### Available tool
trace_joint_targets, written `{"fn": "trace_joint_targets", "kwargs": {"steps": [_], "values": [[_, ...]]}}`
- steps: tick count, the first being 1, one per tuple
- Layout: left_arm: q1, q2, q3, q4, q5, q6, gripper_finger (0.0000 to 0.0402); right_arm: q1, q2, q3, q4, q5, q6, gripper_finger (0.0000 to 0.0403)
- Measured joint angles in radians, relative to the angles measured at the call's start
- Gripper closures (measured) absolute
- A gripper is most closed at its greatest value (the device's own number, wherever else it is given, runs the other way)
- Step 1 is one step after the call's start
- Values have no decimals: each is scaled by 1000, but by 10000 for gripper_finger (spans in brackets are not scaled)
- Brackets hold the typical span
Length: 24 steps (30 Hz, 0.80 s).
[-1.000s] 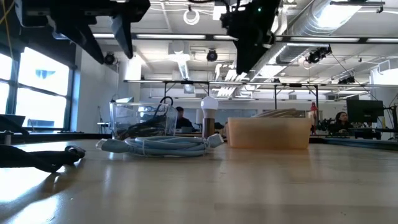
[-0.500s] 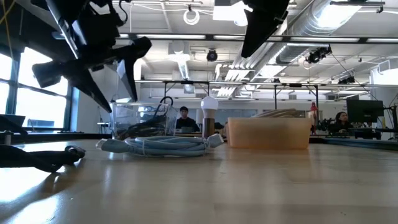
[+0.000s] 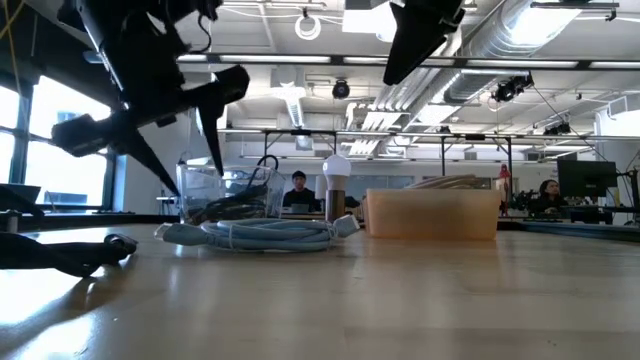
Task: Pick & Place USB Port
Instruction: Put the light blue charger cable into the orange bin
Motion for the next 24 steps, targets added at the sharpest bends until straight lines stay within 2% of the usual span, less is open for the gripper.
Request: {"fn": "trace_joint_targets", "kwargs": {"steps": [5, 10, 13, 17, 24], "values": [[-14, 89, 0, 21, -16, 214, 186, 0, 12, -59, 79, -16, -35, 164], [-43, 152, 16, 38, -145, 380, 186, -13, 12, -193, 238, -88, -90, 164], [-54, 162, 39, 27, -200, 403, 186, -24, 12, -269, 340, -119, -106, 164], [-53, 162, 65, 38, -193, 405, 186, -34, 10, -316, 395, -120, -107, 164], [-53, 166, 67, 26, -153, 431, 186, -34, 9, -318, 451, -122, -137, 164]]}}
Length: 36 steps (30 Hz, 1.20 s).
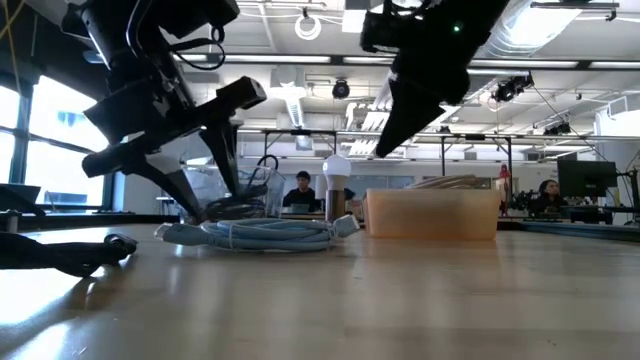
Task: Pick & Place USB Port
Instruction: Put the light blue charger cable into the orange bin
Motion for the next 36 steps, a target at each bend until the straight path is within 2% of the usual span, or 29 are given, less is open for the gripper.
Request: {"fn": "trace_joint_targets", "kwargs": {"steps": [10, 14, 17, 20, 22, 30, 36], "values": [[1, 96, 0, 29, 29, 6, 186, 4, 0, 1, 114, -43, -42, 164], [1, 150, 3, 61, -23, 32, 192, 7, 0, 1, 141, -43, -59, 164], [5, 169, 4, 77, -35, 50, 231, 14, 0, 1, 153, -43, -60, 164], [5, 173, 1, 86, -62, 50, 309, 26, 0, 1, 158, -35, -64, 164], [5, 173, 0, 119, -103, 31, 354, 41, 0, 1, 161, -2, -84, 164], [-8, 179, -1, 193, -145, -14, 350, 141, 0, 1, 188, 231, -174, 172], [-8, 168, 61, 215, -240, -196, 350, 257, 0, 1, 240, 431, -281, 189]]}}
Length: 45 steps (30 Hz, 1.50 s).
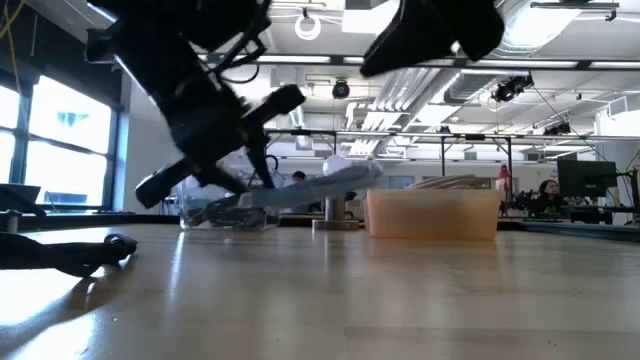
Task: Pick & Place USB Port
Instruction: Put the light blue charger cable into the orange bin
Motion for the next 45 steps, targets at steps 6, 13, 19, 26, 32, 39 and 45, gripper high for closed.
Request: {"fn": "trace_joint_targets", "kwargs": {"steps": [6, 13, 19, 26, 32, 39, 45], "values": [[-21, -10, 79, -65, -79, -229, 350, 109, 0, 0, 106, 131, -150, 207], [-92, -73, 122, -160, -67, -281, 350, 163, -1, -14, 99, -56, -276, 206], [-133, -113, 174, -192, 8, -280, 350, 128, 27, -32, 139, -188, -454, 206], [-129, -114, 197, -212, 48, -310, 350, 130, 43, -31, 265, -44, -667, 206], [-130, -114, 198, -212, 50, -332, 350, 121, 47, -31, 239, -57, -697, 206], [-130, -114, 198, -210, 80, -349, 350, 63, 48, -31, 239, -30, -702, 206], [-128, -114, 198, -205, 59, -298, 350, 41, 48, -31, 235, -23, -650, 245]]}}
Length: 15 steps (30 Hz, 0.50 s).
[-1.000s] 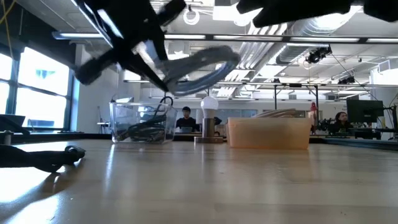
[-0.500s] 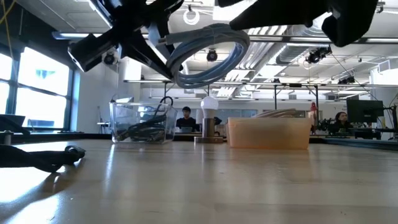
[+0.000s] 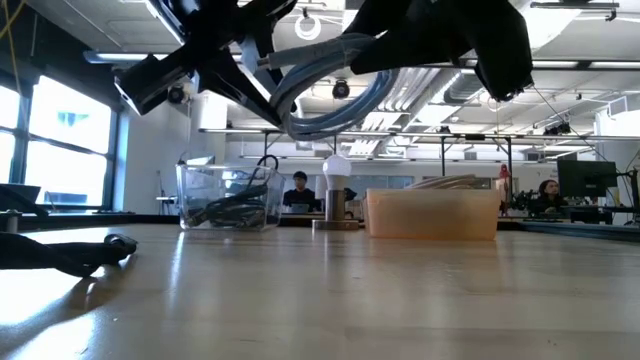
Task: Pick & Place USB Port
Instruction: Put the light blue charger cable into the orange bin
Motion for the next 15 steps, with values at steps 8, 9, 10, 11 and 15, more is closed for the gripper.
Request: {"fn": "trace_joint_targets", "kwargs": {"steps": [8, 9, 10, 11, 15], "values": [[13, -8, 0, -4, -17, -33, 351, 7, 2, -2, -5, 10, 3, 346], [12, -8, 0, -8, -34, -36, 346, 2, 2, -2, -5, 15, 13, 346], [11, -8, 0, -8, -61, -36, 334, -3, 2, -2, -4, 29, 21, 346], [11, -8, 0, -7, -96, -33, 320, -6, 2, -2, -2, 56, 27, 346], [2, -8, 0, 0, -297, -39, 257, -9, 2, 0, 5, 198, 7, 346]]}}
